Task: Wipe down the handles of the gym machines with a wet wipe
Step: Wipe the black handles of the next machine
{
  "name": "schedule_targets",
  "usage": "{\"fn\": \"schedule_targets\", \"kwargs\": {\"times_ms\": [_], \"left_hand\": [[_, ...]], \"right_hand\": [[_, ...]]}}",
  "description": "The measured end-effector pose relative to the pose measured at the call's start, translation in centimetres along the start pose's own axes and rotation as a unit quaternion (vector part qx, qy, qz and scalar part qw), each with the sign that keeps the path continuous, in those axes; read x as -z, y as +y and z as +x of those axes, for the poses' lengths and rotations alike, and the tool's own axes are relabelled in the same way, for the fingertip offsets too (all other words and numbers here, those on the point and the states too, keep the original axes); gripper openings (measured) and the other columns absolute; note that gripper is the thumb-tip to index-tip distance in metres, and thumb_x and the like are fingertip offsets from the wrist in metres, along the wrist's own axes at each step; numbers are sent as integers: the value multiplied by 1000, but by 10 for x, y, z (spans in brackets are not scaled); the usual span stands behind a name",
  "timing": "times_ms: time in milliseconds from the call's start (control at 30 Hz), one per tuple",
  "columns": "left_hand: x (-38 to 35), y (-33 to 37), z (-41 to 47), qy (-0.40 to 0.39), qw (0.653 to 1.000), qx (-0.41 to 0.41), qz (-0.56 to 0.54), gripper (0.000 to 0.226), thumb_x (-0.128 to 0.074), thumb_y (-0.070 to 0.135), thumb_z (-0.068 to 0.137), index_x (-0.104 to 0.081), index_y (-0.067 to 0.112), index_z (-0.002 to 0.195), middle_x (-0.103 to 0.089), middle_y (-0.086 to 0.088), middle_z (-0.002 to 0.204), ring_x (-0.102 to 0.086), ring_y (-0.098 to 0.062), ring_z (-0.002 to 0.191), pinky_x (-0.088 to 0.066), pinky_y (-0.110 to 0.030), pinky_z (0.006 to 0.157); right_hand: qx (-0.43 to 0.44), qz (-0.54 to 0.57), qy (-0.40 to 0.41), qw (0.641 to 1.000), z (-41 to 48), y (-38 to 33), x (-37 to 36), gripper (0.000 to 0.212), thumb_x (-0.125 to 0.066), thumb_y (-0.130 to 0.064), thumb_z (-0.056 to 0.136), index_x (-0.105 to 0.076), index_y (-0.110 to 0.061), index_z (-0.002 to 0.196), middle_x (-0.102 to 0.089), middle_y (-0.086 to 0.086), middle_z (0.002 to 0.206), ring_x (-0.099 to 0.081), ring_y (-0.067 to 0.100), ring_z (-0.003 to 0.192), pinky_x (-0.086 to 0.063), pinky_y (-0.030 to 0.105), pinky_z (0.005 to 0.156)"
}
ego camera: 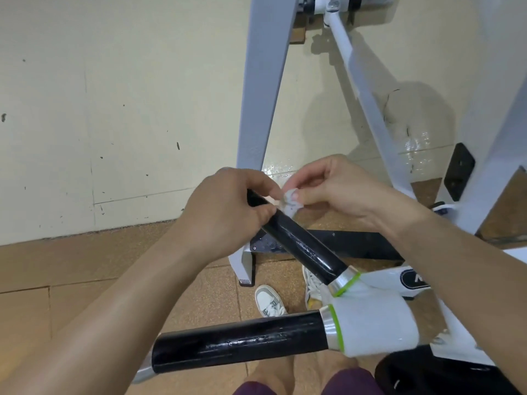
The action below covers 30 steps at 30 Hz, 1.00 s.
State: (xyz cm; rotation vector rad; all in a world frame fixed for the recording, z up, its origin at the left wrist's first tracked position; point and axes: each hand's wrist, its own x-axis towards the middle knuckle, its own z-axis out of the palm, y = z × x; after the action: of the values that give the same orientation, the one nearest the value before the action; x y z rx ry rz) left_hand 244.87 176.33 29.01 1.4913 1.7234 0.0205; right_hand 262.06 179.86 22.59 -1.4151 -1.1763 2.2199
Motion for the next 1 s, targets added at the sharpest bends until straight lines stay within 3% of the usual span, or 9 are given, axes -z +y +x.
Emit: {"fn": "schedule_targets", "kwargs": {"times_ms": [133,300,400,533,633,700,833,900,1000], "left_hand": [[-4,6,-1,-2,999,-16,32,7,-65,32,85,-67,37,88,-62,19,76,-59,-1,78,-44,-14,66],[-8,17,4,-70,996,-24,50,9,-65,30,86,-71,36,86,-61,22,68,-57,2,71,-43,-17,62],[-6,28,14,-114,990,-48,62,4,-67,31,84,-70,30,86,-69,16,79,-62,-2,80,-47,-24,74],[-13,41,22,-111,974,-79,179,23,-66,44,82,-59,25,92,-66,9,92,-60,-13,90,-43,-29,70],[-10,54,38,-253,949,-55,182,24,-77,40,73,-64,22,81,-66,8,77,-60,-13,76,-44,-28,64],[-10,66,50,-338,918,-42,204,24,-81,38,69,-69,26,85,-71,8,80,-62,-11,76,-47,-27,70],[-20,84,57,-376,878,-51,291,5,-73,35,80,-70,33,77,-72,6,93,-56,-4,74,-36,-18,61],[-28,85,56,-380,876,-64,291,16,-71,34,82,-65,33,67,-69,8,83,-53,-6,70,-35,-18,58],[-45,82,49,-386,881,-107,253,12,-71,29,82,-67,25,72,-59,12,66,-52,-9,67,-38,-20,59]], "right_hand": [[-11,60,5,998,-2,12,-14,29,-64,15,78,-72,-13,76,-71,4,70,-67,10,64,-53,17,60],[-11,-7,-28,1000,-18,11,6,21,-65,16,77,-73,-4,80,-70,7,65,-67,9,59,-52,16,60],[-14,-12,-45,999,-24,9,11,23,-65,17,75,-72,-5,78,-70,10,67,-68,12,60,-54,19,61],[4,22,21,1000,-32,19,3,29,-61,19,73,-70,-8,76,-68,5,63,-67,10,60,-55,19,62],[-11,33,-34,999,-51,18,18,22,-61,13,81,-70,-7,79,-72,14,75,-71,17,72,-58,23,69],[-13,39,-45,998,-67,14,32,16,-57,6,88,-69,-5,89,-74,17,89,-72,23,84,-58,22,70],[22,-5,11,1000,-87,11,38,15,-55,-3,91,-69,-7,93,-75,8,87,-70,17,81,-51,20,66],[30,-13,28,999,-95,15,37,16,-55,-3,91,-70,-7,90,-74,8,80,-67,14,73,-48,18,62],[36,9,85,996,-102,23,35,17,-54,1,90,-70,-5,87,-68,8,68,-61,13,63,-46,20,58]]}}
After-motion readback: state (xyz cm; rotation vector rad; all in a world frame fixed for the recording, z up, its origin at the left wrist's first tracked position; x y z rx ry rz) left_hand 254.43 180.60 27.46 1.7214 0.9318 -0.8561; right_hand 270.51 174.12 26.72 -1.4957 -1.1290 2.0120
